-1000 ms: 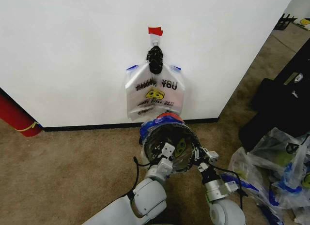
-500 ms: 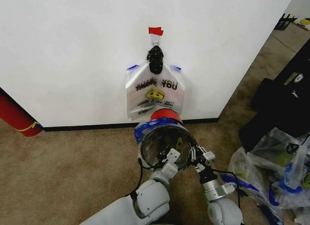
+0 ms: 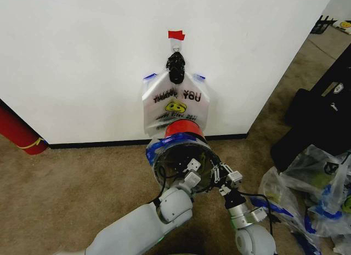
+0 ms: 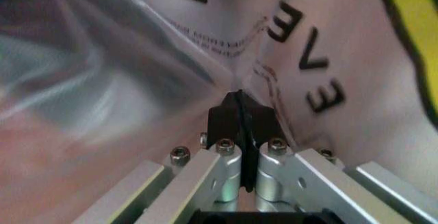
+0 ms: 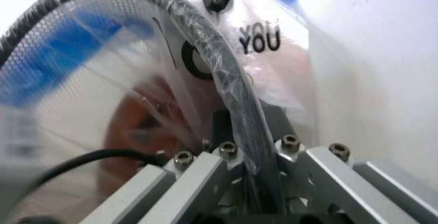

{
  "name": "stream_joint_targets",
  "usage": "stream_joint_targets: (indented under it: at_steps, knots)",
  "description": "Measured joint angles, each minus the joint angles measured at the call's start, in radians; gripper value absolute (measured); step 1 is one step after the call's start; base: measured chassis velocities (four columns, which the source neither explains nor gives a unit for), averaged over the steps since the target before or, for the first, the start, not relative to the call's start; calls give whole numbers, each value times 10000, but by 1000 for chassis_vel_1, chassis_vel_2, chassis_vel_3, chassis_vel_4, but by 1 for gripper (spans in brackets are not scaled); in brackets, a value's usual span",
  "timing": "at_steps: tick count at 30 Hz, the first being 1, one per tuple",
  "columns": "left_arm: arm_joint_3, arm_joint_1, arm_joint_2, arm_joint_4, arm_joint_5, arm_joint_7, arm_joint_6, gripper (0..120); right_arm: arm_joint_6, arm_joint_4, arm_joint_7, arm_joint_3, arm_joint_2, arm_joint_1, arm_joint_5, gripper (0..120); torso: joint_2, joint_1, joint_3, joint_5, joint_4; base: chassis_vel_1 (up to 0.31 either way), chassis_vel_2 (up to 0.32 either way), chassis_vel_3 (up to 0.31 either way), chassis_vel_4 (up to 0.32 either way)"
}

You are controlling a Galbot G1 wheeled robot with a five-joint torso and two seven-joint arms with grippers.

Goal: Pick up the garbage bag from the wall and place it over the trash bin.

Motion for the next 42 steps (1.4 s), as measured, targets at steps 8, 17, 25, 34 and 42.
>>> stream_joint_targets:
  at_steps: [8, 17, 25, 34, 42]
  knots:
    - [25, -300, -309, 427, 9, -30, -171, 0, 137, 139, -145, -21, 11, -194, 0, 0, 0, 0, 0, 0, -1, 0, 0, 0, 0]
    - [-16, -358, -239, 354, 147, -20, -338, 0, 225, -55, -93, -12, 48, -205, 17, 0, 0, 0, 0, -1, 0, 0, 0, 0, 0]
    - [-44, 211, 76, -660, 422, -3, -488, 0, -231, -510, 735, -48, 22, 138, 819, 0, 0, 0, 0, -1, 0, 0, 0, 0, 0]
    - [-195, 1790, 1051, -3569, 654, 403, -1289, 0, -1167, -1372, 1466, 148, -80, 657, 3400, 0, 0, 0, 0, -2, 0, 0, 0, 0, 0]
    - [-1626, 2941, 2496, -5867, 532, 1700, -2706, 25, -1682, -1598, 1135, 524, -264, 583, 5151, 0, 1, 0, -1, -4, 0, 0, 0, 0, 0]
